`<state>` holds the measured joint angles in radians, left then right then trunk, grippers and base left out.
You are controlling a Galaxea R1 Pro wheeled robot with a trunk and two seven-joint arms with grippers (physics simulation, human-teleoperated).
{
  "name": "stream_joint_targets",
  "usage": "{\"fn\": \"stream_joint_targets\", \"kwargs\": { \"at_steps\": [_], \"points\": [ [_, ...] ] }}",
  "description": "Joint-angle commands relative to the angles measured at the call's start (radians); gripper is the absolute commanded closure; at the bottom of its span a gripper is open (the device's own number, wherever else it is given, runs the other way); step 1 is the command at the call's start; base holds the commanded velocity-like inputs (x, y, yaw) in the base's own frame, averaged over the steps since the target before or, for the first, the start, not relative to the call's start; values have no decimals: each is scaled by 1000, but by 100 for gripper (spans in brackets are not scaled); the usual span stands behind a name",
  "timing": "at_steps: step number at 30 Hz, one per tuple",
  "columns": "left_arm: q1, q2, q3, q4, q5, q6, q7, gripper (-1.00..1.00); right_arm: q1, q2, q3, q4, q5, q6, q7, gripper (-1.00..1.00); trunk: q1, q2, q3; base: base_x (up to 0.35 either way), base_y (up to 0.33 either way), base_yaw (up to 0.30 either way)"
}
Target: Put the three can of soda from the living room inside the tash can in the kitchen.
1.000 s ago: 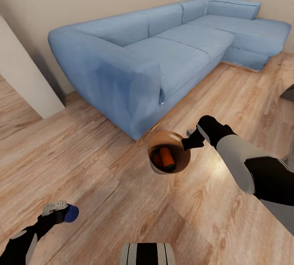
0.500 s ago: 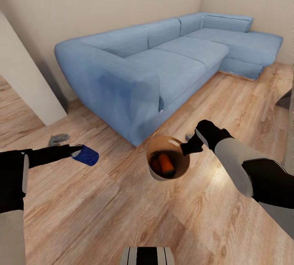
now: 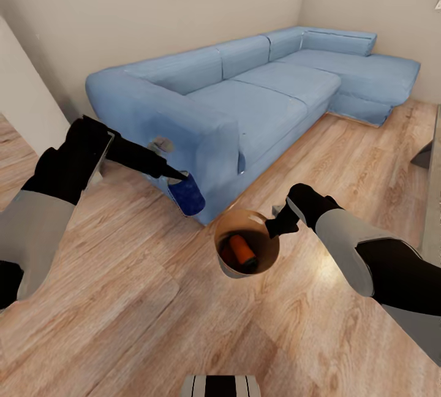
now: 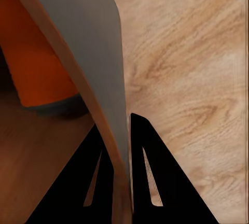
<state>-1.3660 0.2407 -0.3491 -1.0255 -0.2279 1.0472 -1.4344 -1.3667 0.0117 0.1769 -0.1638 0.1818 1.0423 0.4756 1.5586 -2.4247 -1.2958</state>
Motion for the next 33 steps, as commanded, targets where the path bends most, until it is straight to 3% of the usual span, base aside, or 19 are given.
{"fn": "stream_joint_targets", "kwargs": {
  "at_steps": [1, 3, 7, 10, 11, 13, 17, 20, 22, 23, 24, 28, 32, 33],
  "points": [
    [-13, -1, -8, 5, -2, 0, -14, 100, 0, 1, -13, 0, -28, 5, 5, 100, -4, 7, 3, 0, 0, 0],
    [-42, -2, -24, 14, -3, 0, -62, 100, 0, 3, -14, -3, -29, 5, 5, 100, -11, 21, 9, 0, 0, 0],
    [-63, -8, -37, 18, -3, 0, -91, 100, -1, 6, -14, -9, -31, 5, 5, 100, -27, 49, 22, 0, 0, 0],
    [-78, -34, -41, 19, -5, 0, -99, 100, -1, 13, -15, -11, -32, 5, 5, 100, -38, 70, 31, 0, 0, 0],
    [-82, -57, -44, 20, -11, 0, -100, 100, -1, 15, -15, -12, -33, 5, 5, 100, -42, 77, 34, 0, 0, 0],
    [-86, -102, -58, 20, -49, 0, -102, 100, -2, 19, -16, -12, -33, 5, 5, 100, -46, 84, 38, 0, 0, 0],
    [-87, -167, -68, 19, -117, 0, -103, 100, -6, 33, -17, 4, -33, 5, 5, 100, -46, 84, 38, 0, 0, 0],
    [-86, -194, -72, 19, -143, 0, -103, 100, -10, 43, -17, 27, -33, 5, 5, 100, -46, 84, 38, 0, 0, 0],
    [-84, -236, -81, 19, -207, 0, -98, 100, -22, 50, -18, 53, -33, 5, 5, 100, -46, 84, 38, 0, 0, 0],
    [-82, -244, -85, 19, -225, 0, -98, 100, -26, 51, -18, 60, -33, 5, 5, 100, -46, 84, 38, 0, 0, 0],
    [-78, -266, -95, 19, -281, 0, -97, 100, -41, 55, -19, 81, -33, 5, 5, 100, -46, 84, 38, 0, 0, 0],
    [-41, -289, -105, 17, -350, 0, -95, 100, -72, 65, -19, 123, -33, 5, 5, 100, -46, 84, 38, 0, 0, 0],
    [3, -294, -116, 15, -371, 0, -94, 100, -89, 68, -19, 138, -33, 5, 5, 100, -46, 84, 38, 0, 0, 0],
    [18, -295, -135, 13, -373, 0, -94, 100, -98, 69, -19, 145, -33, 5, 5, 100, -46, 84, 38, 0, 0, 0]
  ]
}}
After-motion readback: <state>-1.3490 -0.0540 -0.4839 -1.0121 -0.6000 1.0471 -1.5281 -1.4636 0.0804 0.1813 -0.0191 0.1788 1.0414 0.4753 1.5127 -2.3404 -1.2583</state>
